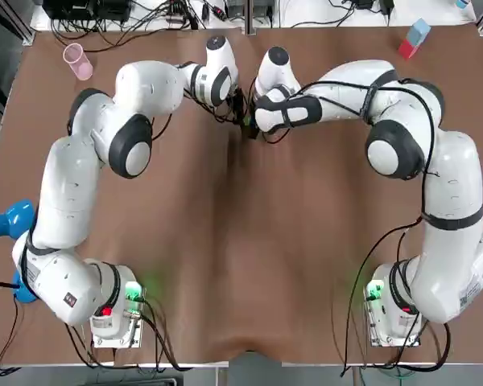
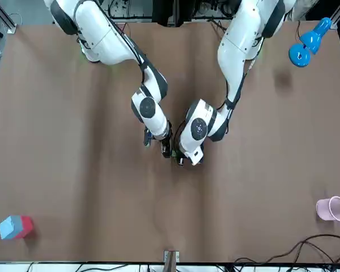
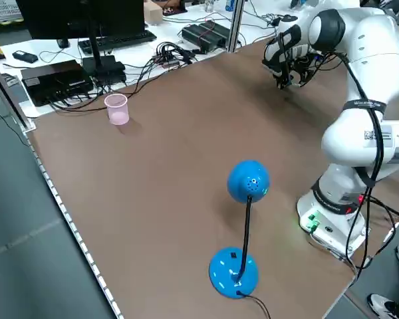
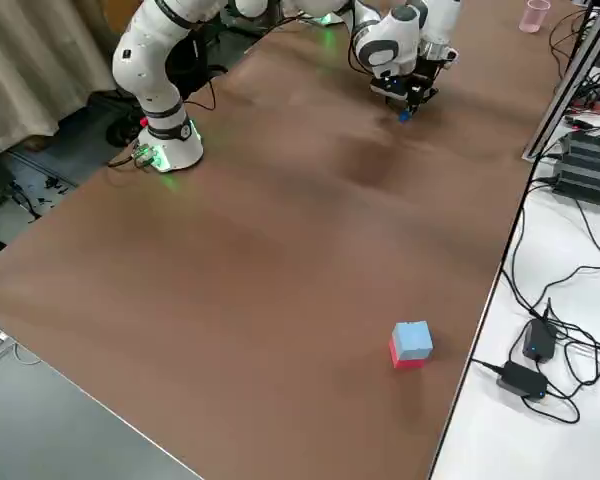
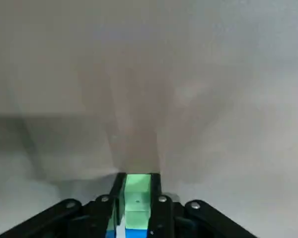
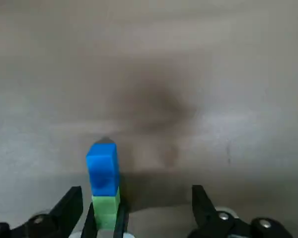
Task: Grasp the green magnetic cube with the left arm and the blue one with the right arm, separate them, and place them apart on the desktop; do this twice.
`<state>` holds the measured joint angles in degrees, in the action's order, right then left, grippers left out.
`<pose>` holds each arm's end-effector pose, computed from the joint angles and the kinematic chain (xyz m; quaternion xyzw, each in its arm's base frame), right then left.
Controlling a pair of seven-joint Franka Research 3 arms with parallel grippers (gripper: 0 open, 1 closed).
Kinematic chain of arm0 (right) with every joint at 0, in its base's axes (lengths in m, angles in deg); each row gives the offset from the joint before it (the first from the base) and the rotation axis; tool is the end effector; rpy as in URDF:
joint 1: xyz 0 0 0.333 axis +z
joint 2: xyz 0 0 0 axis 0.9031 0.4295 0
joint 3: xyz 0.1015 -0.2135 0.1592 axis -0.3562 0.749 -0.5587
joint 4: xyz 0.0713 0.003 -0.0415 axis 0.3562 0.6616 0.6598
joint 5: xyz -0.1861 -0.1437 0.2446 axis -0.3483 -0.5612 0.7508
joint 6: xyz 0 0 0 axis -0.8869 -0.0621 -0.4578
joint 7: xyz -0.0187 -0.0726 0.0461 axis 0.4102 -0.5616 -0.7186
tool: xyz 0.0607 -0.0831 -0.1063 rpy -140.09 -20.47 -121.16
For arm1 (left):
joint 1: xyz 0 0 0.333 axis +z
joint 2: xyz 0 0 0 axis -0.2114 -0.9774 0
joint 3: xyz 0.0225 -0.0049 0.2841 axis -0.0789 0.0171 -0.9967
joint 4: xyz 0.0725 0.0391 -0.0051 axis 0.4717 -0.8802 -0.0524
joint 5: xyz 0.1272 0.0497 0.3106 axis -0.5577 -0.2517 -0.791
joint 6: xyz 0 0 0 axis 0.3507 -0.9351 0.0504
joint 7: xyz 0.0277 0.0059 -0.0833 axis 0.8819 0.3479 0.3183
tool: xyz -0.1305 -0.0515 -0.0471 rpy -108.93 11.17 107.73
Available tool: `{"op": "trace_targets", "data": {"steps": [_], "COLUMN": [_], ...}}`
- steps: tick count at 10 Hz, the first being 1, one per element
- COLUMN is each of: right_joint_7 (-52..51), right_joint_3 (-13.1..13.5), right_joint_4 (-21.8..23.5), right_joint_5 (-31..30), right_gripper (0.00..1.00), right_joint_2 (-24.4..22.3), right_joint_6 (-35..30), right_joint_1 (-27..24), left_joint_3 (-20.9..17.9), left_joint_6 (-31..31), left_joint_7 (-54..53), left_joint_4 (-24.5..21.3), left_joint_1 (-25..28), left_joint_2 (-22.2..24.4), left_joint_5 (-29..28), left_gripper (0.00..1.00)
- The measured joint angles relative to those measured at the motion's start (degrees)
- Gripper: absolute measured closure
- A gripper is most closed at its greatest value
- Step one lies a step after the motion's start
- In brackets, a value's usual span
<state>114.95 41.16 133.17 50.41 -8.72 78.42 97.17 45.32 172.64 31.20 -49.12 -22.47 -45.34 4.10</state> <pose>0.4920 0.4533 0.1647 -0.6687 0.7325 0.0773 0.1012 0.5184 -0.4262 0.1521 0.7328 0.6690 -0.0992 0.0751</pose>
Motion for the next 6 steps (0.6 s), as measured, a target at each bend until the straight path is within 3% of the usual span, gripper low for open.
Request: {"op": "trace_targets", "data": {"steps": [6], "right_joint_7": [0.8], "right_joint_3": [0.1], "right_joint_4": [-2.5], "right_joint_5": [0.0], "right_gripper": [0.07], "right_joint_2": [3.1], "right_joint_6": [2.3], "right_joint_1": [0.4], "left_joint_3": [0.0], "left_joint_6": [0.0], "left_joint_7": [-0.3], "left_joint_4": [0.0], "left_joint_1": [0.0], "left_joint_2": [0.0], "left_joint_5": [0.0], "left_gripper": [0.77]}}
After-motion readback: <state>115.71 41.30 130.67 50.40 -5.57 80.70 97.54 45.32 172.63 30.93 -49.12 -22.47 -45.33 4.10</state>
